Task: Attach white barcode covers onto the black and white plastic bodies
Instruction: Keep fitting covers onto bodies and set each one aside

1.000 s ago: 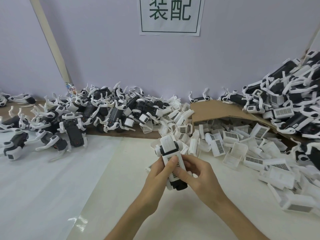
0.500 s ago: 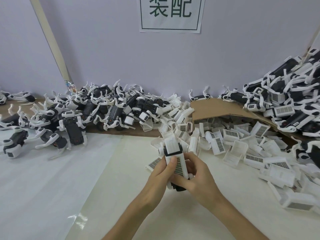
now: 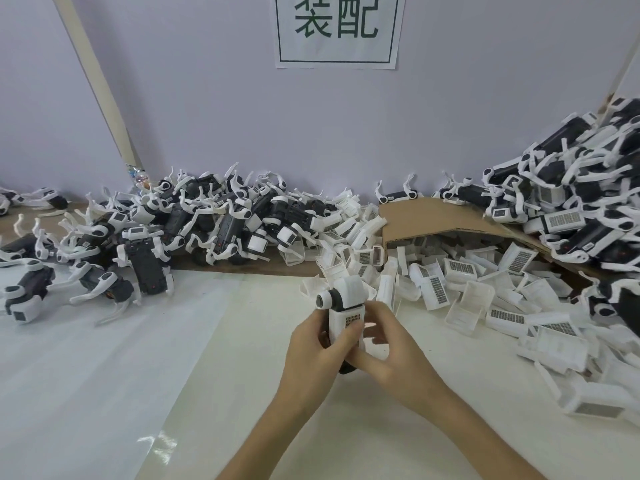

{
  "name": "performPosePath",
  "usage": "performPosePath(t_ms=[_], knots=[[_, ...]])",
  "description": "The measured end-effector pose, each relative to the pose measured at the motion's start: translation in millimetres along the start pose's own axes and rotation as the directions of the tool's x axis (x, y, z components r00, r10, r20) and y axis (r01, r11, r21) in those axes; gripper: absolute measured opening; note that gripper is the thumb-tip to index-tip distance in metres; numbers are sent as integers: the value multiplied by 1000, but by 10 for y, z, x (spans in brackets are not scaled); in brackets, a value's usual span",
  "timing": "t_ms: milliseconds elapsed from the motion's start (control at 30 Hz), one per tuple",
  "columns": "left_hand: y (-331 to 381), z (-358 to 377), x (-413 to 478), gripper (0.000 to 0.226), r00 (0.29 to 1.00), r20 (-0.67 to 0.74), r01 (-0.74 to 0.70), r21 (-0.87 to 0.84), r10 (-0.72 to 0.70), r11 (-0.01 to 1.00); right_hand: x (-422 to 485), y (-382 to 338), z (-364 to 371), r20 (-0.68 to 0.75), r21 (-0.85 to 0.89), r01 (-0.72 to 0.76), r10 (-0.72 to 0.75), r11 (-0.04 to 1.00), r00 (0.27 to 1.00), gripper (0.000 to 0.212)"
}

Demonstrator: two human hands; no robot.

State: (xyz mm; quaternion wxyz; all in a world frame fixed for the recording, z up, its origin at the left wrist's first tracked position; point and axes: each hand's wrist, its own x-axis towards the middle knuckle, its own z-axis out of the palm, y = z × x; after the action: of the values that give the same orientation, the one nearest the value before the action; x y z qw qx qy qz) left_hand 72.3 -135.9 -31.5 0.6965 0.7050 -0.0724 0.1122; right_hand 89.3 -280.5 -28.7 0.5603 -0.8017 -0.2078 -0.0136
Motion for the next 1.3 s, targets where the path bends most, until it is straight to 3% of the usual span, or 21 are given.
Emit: performPosePath(t_ms=[67,167,333,533,733,833,1033,1133,1300], knots=[[-36,-21,5,7,992,-73,-85,193,100,978,1,2,-10,-84,-43,68,-71,997,994,57],[-86,-75,21,13,973,-44,-172,508,225,844,-3,31,-85,-167,-144,211,-234,967,958,69],[-121,-89,44,21,948,106,-290,675,301,678,27,58,-208,-80,-334,405,-454,851,888,66],[-120,-125,43,21,922,207,-371,718,327,589,41,91,-197,-10,-429,434,-485,792,875,56],[-116,-105,29,19,914,173,-371,723,366,583,39,67,-219,-61,-434,433,-505,790,861,45],[-117,-114,24,16,907,175,-373,759,383,534,38,57,-201,-60,-454,445,-525,772,849,43],[-31,-88,32,34,883,46,-308,807,467,504,55,110,-261,-216,-242,291,-343,926,914,44],[-18,-91,38,35,888,40,-314,781,459,539,64,113,-279,-200,-160,236,-266,958,943,40],[-16,-106,16,35,901,33,-298,773,433,560,69,91,-274,-180,-176,200,-231,964,956,36]])
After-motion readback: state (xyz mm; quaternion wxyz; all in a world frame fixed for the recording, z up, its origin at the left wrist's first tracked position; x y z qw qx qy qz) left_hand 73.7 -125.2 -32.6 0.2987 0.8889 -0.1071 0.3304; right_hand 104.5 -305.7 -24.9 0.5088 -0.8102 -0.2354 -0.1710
